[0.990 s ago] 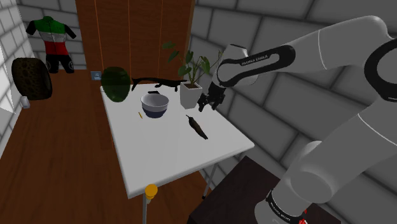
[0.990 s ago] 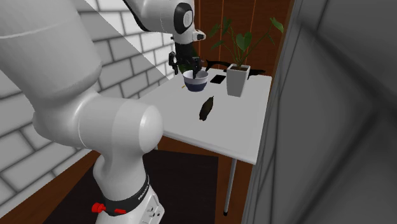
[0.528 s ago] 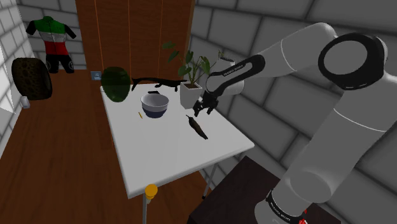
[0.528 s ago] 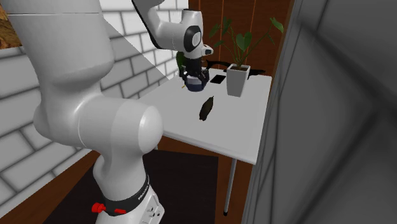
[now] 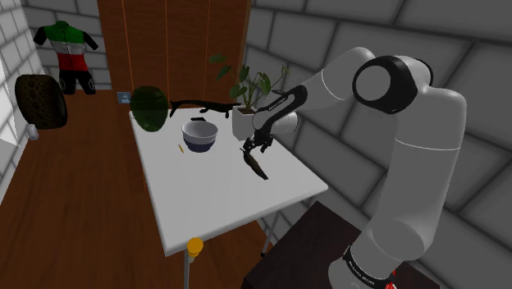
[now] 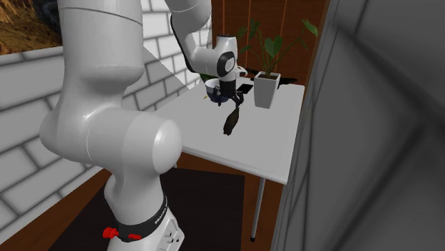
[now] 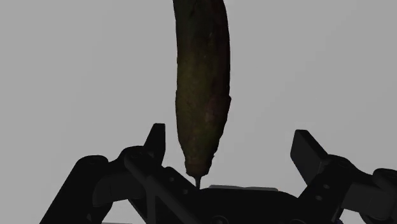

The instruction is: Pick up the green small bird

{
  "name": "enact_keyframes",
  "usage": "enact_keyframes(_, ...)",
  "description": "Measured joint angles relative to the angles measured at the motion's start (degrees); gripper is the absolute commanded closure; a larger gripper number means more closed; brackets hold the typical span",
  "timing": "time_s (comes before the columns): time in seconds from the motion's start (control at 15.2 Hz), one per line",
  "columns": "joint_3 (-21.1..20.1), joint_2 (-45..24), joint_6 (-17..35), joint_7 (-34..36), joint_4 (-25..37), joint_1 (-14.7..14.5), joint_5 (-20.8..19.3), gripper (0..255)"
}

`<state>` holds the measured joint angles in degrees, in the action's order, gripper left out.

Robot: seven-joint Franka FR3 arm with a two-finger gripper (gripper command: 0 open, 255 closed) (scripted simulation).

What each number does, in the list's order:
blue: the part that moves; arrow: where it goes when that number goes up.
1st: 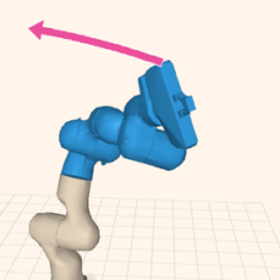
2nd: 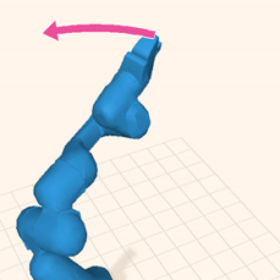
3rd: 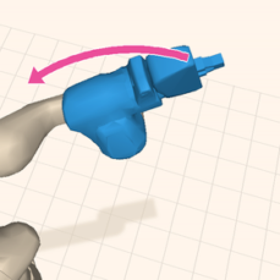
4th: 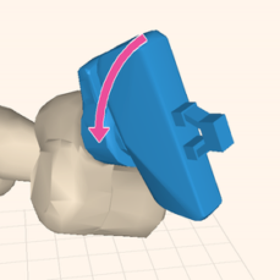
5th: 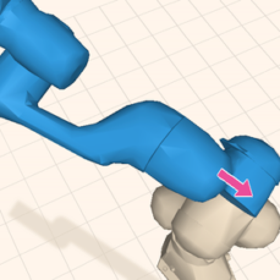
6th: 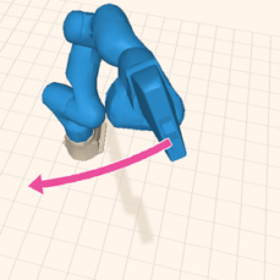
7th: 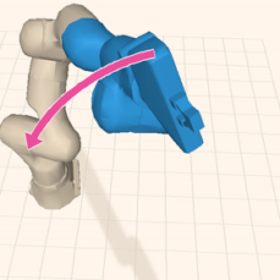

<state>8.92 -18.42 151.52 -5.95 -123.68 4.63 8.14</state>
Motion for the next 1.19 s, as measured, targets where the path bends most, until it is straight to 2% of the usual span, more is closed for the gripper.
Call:
enact_keyframes(0.26, -0.40, -7.92, 2.01, -1.19, 5.88, 1.46, 1.00, 0)
enact_keyframes(0.79, -1.66, -14.18, 5.89, -2.41, 8.28, 2.75, 2.35, 0)
enact_keyframes(0.86, -1.71, -14.34, 6.09, -2.44, 8.24, 2.78, 2.40, 255)
enact_keyframes(1.19, -1.75, -14.39, 6.32, -2.49, 8.18, 2.82, 2.44, 255)
